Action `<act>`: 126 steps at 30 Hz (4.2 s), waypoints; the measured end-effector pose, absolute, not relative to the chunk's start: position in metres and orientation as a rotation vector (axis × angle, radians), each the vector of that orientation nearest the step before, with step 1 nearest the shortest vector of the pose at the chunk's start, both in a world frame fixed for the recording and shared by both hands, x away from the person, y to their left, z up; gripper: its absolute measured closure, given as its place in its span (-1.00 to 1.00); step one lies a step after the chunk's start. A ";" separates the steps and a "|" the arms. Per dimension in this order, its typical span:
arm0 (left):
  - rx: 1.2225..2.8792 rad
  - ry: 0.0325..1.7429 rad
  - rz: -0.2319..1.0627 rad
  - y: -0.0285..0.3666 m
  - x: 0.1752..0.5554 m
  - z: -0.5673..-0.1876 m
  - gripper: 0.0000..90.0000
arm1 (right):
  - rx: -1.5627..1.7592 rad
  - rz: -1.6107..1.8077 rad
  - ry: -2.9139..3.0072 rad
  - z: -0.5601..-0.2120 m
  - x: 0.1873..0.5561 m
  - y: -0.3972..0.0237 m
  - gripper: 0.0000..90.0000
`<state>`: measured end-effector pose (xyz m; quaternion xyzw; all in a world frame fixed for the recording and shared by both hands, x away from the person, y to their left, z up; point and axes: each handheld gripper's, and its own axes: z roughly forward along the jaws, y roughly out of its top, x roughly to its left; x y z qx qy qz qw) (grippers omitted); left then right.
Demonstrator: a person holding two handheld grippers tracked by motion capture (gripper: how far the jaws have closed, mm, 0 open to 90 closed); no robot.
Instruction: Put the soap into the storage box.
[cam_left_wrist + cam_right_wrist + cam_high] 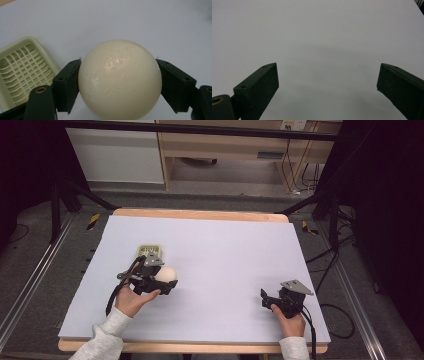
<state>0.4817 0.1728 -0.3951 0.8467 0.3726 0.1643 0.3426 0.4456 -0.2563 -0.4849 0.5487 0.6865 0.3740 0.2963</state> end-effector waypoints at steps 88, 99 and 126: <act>2.085 1.287 0.492 0.232 0.564 -0.421 -0.46 | 1.458 0.986 1.840 -0.486 0.447 -0.255 -0.91; 2.111 1.309 0.490 0.234 0.569 -0.432 -0.46 | 1.457 0.986 1.840 -0.486 0.447 -0.255 -0.91; 2.121 1.333 0.486 0.234 0.574 -0.443 -0.46 | 1.456 0.986 1.842 -0.486 0.447 -0.256 -0.91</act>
